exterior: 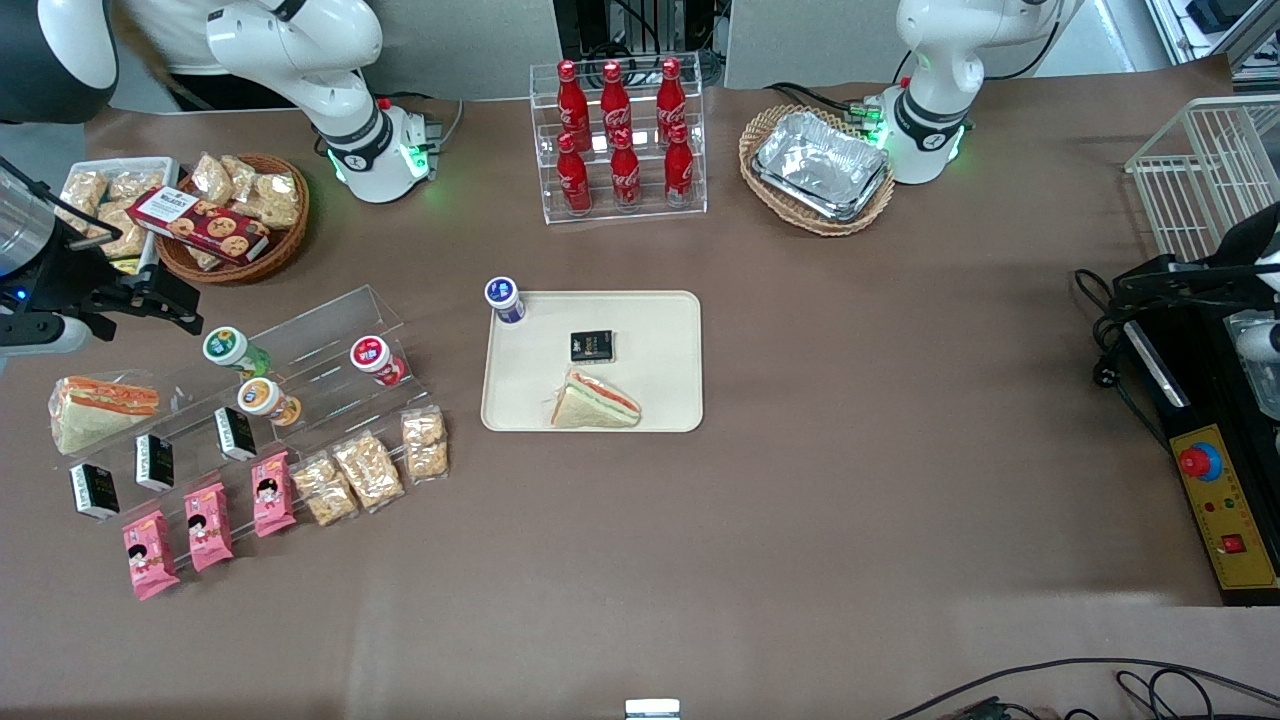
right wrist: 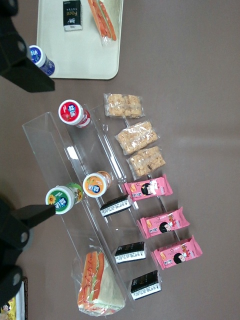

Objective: Place green gum on tray
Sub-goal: 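Move the right gripper over the snack rack toward the green-labelled cup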

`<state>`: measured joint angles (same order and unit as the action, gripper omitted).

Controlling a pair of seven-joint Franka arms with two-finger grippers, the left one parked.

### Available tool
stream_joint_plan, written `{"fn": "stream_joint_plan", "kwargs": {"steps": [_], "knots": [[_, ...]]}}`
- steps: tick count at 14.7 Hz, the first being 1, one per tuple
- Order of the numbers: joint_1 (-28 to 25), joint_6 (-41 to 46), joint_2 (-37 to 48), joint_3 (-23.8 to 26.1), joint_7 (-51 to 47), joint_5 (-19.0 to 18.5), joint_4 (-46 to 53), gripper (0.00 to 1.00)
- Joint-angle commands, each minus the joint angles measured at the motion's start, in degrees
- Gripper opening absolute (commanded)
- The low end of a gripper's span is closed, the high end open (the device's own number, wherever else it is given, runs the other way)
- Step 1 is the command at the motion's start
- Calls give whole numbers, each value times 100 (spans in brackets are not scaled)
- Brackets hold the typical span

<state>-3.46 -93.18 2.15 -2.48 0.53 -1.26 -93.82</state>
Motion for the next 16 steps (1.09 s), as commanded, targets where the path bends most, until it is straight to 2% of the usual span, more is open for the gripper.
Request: {"fn": "stream_joint_plan", "kwargs": {"steps": [1,4,7,12,16], "knots": [[3,142,-84,-16,140,12,198,100],[29,151,-75,-24,210,11,198,100],[21,134,-57,-340,1542,64,180,100],[12,186,206,-683,2151,117,40,100],[12,186,689,-851,2417,126,-583,100]]}}
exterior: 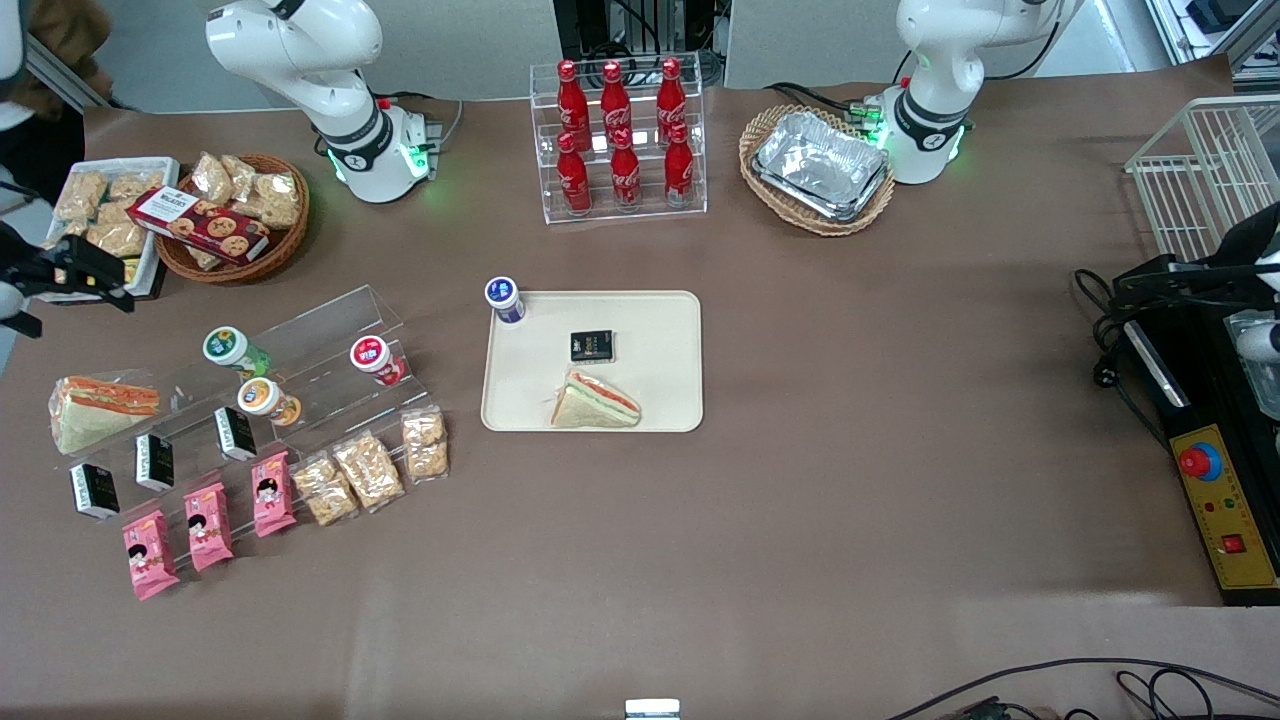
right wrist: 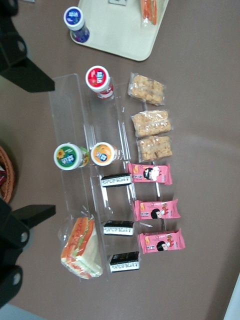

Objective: Place green gum on tray
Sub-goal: 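Move the right gripper over the snack rack toward the green-labelled cup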

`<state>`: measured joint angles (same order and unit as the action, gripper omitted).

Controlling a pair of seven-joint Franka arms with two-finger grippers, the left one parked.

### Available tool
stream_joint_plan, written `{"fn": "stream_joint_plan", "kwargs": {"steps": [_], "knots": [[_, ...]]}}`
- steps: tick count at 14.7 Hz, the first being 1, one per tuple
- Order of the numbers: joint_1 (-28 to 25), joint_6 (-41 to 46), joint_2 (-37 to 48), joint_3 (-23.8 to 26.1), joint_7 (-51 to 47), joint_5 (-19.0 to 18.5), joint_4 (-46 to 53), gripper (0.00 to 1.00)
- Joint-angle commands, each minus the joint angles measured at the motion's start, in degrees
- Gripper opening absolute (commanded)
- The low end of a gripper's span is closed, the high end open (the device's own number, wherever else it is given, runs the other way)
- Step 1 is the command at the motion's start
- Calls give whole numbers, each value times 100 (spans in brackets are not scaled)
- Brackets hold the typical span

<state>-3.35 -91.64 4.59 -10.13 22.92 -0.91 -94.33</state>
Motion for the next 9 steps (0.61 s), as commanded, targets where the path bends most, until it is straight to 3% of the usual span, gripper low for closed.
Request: {"fn": "stream_joint_plan", "kwargs": {"steps": [1,9], "knots": [[1,-11,603,-103,152,91,-803,100],[10,-1635,1264,-129,107,-5,-2825,100]]}}
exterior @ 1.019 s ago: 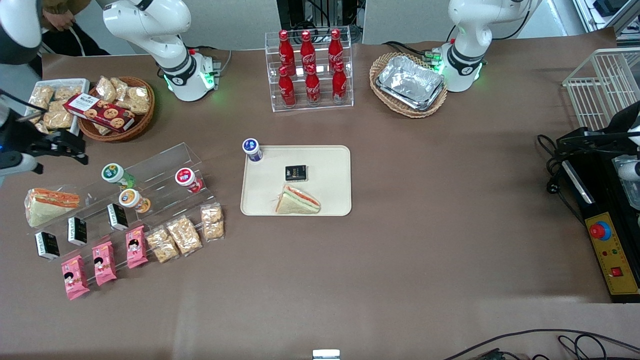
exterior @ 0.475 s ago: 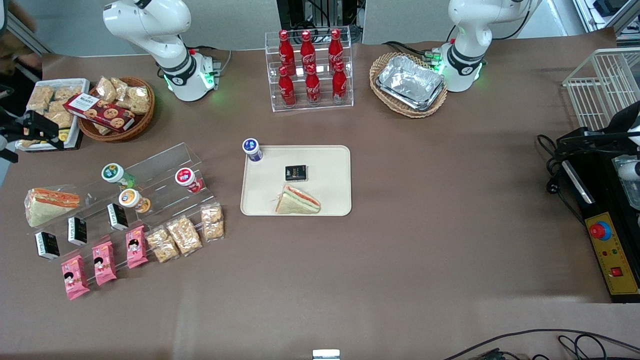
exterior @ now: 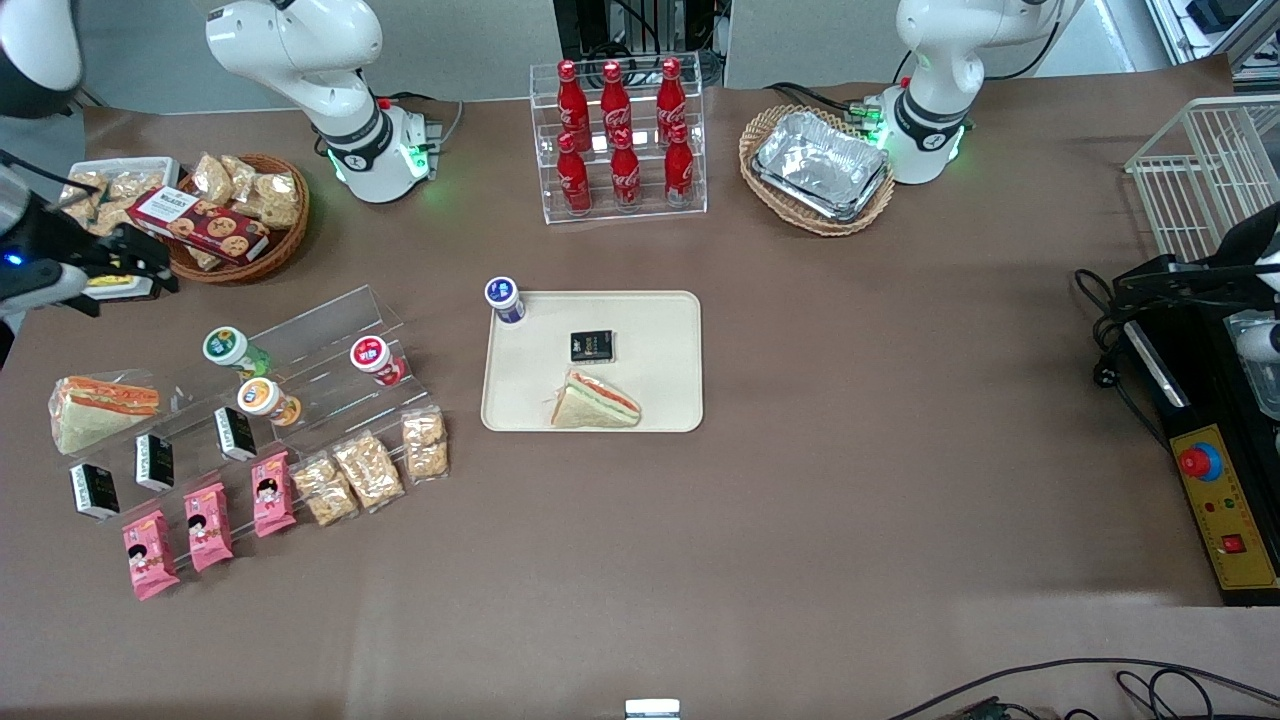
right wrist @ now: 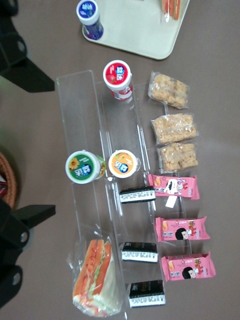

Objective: Place green gum on tray
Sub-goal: 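Move the right gripper over the snack rack toward the green-labelled cup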

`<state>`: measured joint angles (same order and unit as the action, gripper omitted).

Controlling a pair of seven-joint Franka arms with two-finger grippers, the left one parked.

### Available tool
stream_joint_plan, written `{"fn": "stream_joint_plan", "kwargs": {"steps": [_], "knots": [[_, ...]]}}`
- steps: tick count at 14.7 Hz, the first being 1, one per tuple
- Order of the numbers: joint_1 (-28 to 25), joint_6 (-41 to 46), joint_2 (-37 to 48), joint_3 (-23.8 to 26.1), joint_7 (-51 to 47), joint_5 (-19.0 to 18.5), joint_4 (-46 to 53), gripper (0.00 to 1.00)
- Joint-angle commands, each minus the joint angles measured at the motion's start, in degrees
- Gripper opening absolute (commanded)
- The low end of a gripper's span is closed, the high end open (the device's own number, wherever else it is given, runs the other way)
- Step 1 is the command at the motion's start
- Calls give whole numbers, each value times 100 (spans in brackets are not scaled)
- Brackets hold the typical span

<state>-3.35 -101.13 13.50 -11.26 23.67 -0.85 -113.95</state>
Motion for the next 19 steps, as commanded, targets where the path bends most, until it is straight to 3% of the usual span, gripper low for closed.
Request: {"fn": "stream_joint_plan", "kwargs": {"steps": [1,8,19], "knots": [[18,-837,373,-25,33,-12,-1031,100],[80,-2217,329,-218,50,-179,-2069,100],[159,-3606,136,-227,41,-179,-2958,100]]}}
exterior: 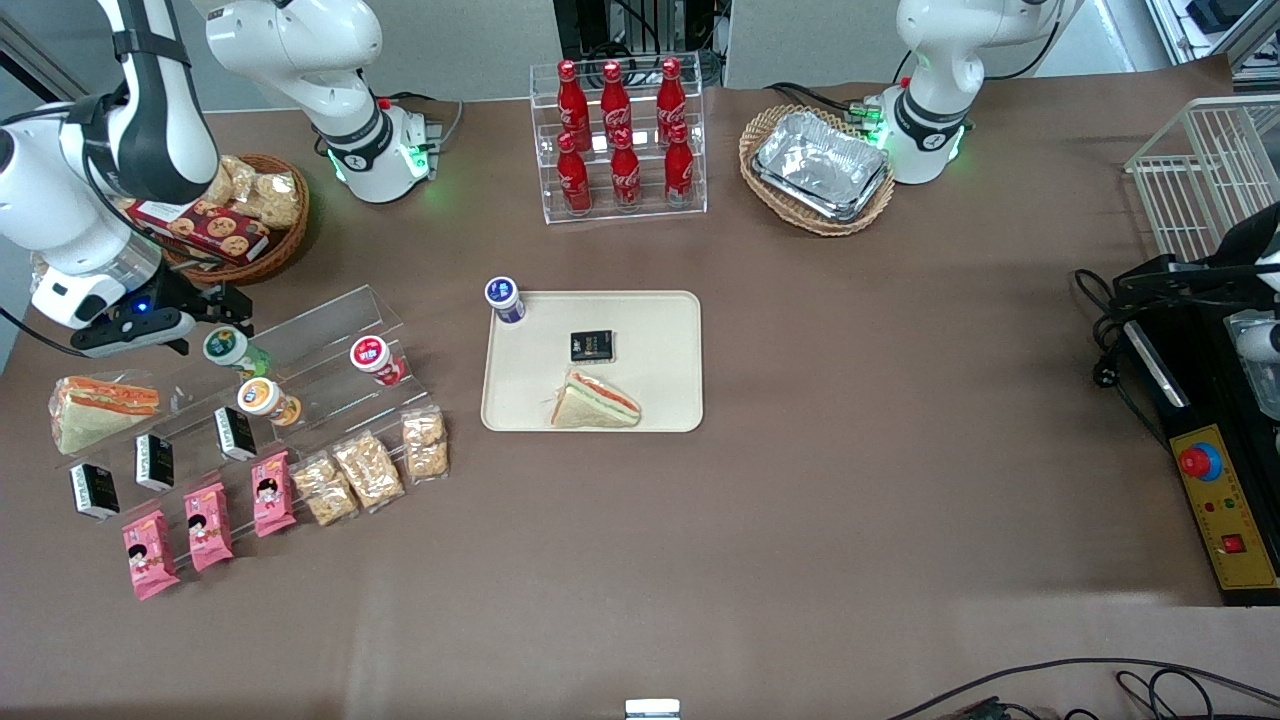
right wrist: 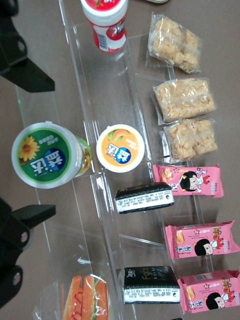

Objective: Place green gum on tray
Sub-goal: 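Lower the right gripper and close it on the green-labelled cup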

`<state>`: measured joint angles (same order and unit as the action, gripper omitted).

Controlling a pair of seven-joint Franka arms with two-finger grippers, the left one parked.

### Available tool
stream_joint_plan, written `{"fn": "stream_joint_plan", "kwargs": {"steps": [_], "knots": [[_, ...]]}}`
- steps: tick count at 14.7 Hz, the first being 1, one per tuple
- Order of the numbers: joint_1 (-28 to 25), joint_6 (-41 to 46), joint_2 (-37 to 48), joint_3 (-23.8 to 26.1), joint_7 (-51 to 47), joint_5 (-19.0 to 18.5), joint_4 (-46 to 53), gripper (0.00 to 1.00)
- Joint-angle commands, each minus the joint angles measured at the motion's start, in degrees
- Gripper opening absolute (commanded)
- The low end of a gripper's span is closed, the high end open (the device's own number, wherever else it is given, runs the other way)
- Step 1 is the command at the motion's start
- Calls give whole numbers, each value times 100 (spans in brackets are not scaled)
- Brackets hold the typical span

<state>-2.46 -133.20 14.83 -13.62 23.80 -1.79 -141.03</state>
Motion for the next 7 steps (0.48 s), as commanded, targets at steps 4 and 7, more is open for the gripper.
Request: {"fn": "stream_joint_plan", "kwargs": {"steps": [4,7], "knots": [[79,-601,-182,-26,28,-84,-267,100],[79,-602,-200,-106,37,-84,-267,98]]}}
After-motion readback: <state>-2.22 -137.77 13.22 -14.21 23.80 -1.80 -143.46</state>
